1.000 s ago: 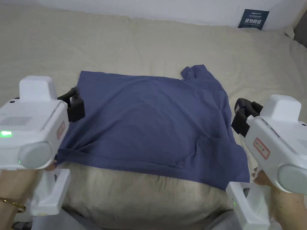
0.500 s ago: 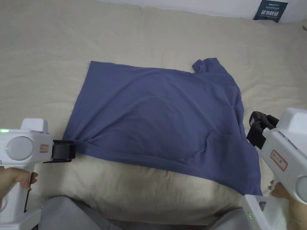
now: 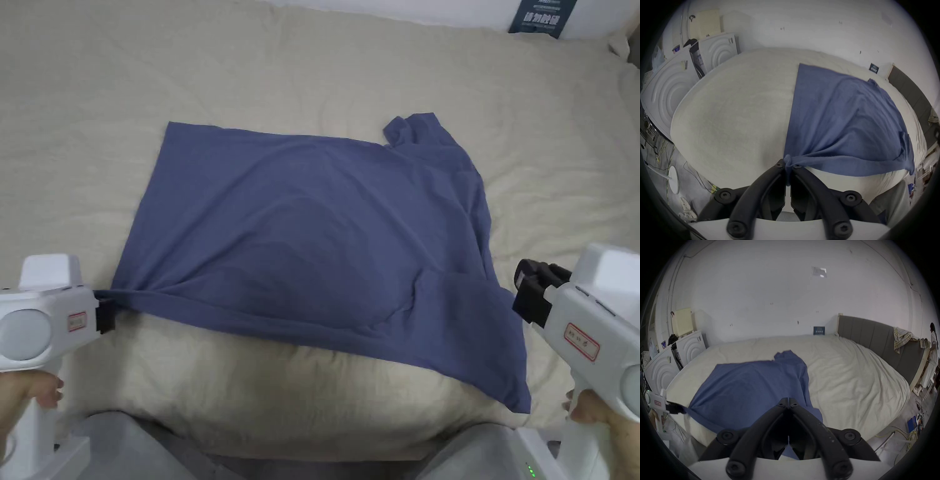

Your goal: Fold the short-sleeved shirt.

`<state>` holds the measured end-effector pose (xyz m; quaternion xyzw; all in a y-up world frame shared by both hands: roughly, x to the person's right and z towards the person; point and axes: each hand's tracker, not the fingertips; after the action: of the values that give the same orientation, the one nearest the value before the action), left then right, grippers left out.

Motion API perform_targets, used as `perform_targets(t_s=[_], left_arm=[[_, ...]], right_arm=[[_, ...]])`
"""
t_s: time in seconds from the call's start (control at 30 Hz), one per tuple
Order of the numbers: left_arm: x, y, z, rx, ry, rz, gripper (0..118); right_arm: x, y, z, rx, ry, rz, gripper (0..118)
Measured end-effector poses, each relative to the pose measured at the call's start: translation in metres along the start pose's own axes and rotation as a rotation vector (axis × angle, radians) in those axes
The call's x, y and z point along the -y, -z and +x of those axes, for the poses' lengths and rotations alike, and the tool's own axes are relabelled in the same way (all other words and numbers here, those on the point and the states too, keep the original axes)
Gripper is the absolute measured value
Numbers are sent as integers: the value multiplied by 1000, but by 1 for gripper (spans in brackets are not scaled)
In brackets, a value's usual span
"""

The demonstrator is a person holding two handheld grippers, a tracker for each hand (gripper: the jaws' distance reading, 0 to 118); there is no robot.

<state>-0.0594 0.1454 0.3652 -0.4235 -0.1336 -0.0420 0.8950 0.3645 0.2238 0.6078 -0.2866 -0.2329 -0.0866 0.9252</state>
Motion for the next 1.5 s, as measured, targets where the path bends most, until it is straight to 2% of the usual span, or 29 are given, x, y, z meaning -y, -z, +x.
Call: perform_targets(t_s=[0.03, 0.07, 0.1, 0.13, 0.17, 0.2, 0.33, 0.43, 0.47, 0.5, 0.53, 0.6, 0.67, 0.73, 0.87, 0.93, 1.1, 1.23, 1.4, 1.47, 1.5], left_arm=[[-1, -4, -1, 4, -13, 17, 5], [-1, -8, -2, 9, -24, 33, 5], [-1, -11, -2, 14, -30, 41, 5], [-1, -13, -1, 13, -29, 42, 5], [-1, -14, 0, 13, -27, 46, 5], [-1, -14, 1, 11, -23, 49, 5], [1, -12, 5, -4, -11, 47, 5], [2, -10, 6, -8, -16, 33, 5], [4, -10, 6, -11, -15, 29, 5], [4, -10, 7, -13, -13, 28, 5], [4, -10, 7, -15, -9, 26, 5], [5, -10, 7, -20, -6, 22, 5], [4, -10, 7, -23, -8, 19, 5], [3, -11, 6, -24, -17, 20, 5], [-8, -19, 4, -5, -27, 24, 5], [-20, -23, 3, 11, -31, 36, 5], [-68, -24, 8, 34, -48, 104, 5], [-116, -2, 20, 30, -63, 138, 5], [-160, 49, 35, 3, -73, 113, 5], [-171, 73, 40, -12, -68, 85, 6], [-175, 85, 43, -26, -64, 67, 11]], right_arm=[[1, 2, 6, 0, 9, -47, 12], [4, 5, 14, -15, 25, -68, 32], [8, 9, 20, -31, 22, -124, 73], [13, 13, 26, -39, 16, -178, 98], [19, 18, 31, -40, 12, -212, 114], [25, 21, 35, -46, -1, -249, 118], [59, 40, 48, -7, -66, -368, 118], [83, 60, 53, 50, -62, -463, 117], [89, 65, 53, 57, -56, -466, 111], [93, 69, 53, 52, -53, -461, 97], [97, 73, 53, 52, -38, -462, 78], [103, 80, 56, 49, 8, -459, 21], [102, 84, 58, 32, 42, -467, 10], [96, 84, 63, 5, 67, -475, 7], [56, 62, 67, -52, 11, -436, 7], [28, 54, 73, -82, 13, -397, 7], [-52, 60, 61, -73, 4, -281, 7], [-105, 106, 45, -5, -28, -228, 7], [-142, 177, 30, 43, -9, -249, 7], [-148, 208, 24, 68, -24, -285, 7], [-150, 223, 22, 73, -28, -301, 7]])
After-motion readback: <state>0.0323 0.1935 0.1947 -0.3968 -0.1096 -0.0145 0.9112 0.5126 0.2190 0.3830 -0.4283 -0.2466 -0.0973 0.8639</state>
